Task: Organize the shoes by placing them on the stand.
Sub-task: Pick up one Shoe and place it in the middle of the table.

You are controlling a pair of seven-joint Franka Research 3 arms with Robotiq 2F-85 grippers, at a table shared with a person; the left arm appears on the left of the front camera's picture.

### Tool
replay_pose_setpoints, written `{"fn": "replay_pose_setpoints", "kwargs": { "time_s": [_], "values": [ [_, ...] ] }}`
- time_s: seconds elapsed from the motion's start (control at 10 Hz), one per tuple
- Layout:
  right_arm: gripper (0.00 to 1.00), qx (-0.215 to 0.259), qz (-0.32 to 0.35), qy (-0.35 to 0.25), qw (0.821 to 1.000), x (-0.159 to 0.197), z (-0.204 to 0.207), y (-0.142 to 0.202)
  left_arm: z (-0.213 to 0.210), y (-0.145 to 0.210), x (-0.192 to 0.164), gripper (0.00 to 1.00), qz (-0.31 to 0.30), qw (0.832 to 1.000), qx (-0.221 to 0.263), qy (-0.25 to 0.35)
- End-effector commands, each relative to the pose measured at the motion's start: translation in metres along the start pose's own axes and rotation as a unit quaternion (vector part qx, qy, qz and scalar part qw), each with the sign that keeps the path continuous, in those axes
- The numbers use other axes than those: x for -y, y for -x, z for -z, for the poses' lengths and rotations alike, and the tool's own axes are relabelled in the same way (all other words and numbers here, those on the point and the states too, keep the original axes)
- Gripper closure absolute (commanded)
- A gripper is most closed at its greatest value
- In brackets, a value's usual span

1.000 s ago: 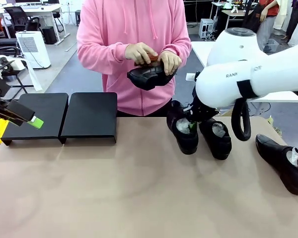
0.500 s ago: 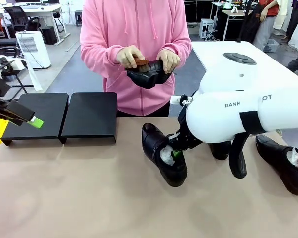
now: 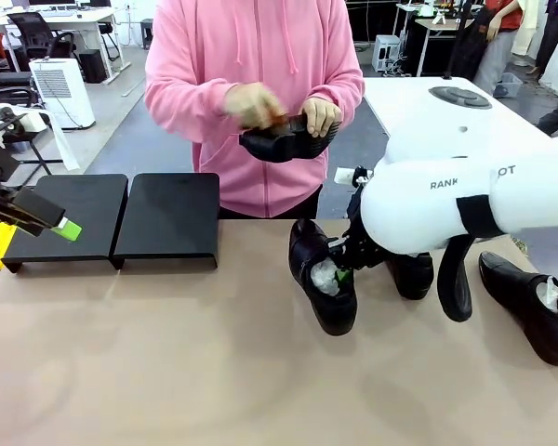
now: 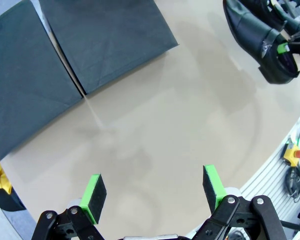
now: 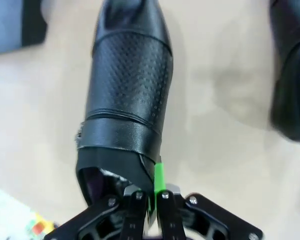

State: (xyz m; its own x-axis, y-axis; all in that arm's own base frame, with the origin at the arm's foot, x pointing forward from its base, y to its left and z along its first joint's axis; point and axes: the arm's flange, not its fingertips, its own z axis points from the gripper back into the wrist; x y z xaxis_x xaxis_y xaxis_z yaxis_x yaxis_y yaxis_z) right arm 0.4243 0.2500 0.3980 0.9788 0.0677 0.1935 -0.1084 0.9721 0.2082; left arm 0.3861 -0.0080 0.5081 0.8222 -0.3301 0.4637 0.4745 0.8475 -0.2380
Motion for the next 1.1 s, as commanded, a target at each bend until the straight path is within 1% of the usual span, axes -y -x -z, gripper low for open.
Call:
{"fn": "replay_pose_setpoints", "kwargs": {
  "time_s": [0.0, 0.1, 0.2, 0.3, 0.4, 0.6, 0.7, 1.0],
  "values": [
    [1.0, 0.025, 0.083, -0.032, 0.996, -0.031, 0.007, 0.029, 0.0, 0.001, -0.001, 0.0, 0.004, 1.0, 0.004, 0.009],
    [1.0, 0.015, 0.075, -0.051, 0.996, -0.045, 0.02, 0.039, 0.0, 0.001, -0.001, 0.0, 0.004, 1.0, 0.004, 0.009],
    [1.0, -0.008, 0.054, -0.069, 0.996, -0.056, 0.033, 0.047, 0.0, 0.001, -0.001, 0.0, 0.004, 1.0, 0.004, 0.009],
    [1.0, -0.014, 0.04, -0.068, 0.997, -0.066, 0.044, 0.055, 0.0, 0.001, -0.001, 0.0, 0.004, 1.0, 0.004, 0.009],
    [1.0, -0.038, 0.021, -0.056, 0.997, -0.074, 0.058, 0.063, 0.0, 0.001, -0.001, 0.0, 0.004, 1.0, 0.004, 0.009],
    [1.0, -0.049, 0.016, -0.054, 0.997, -0.078, 0.069, 0.068, 0.0, 0.001, -0.001, 0.0, 0.004, 1.0, 0.004, 0.009],
    [0.9, -0.045, 0.026, -0.061, 0.997, -0.079, 0.069, 0.071, 0.0, 0.001, -0.001, 0.0, 0.004, 1.0, 0.004, 0.009],
    [0.34, -0.017, 0.029, -0.062, 0.997, -0.08, 0.057, 0.08, 0.0, 0.001, -0.001, 0.0, 0.004, 1.0, 0.004, 0.009]
  ]
}}
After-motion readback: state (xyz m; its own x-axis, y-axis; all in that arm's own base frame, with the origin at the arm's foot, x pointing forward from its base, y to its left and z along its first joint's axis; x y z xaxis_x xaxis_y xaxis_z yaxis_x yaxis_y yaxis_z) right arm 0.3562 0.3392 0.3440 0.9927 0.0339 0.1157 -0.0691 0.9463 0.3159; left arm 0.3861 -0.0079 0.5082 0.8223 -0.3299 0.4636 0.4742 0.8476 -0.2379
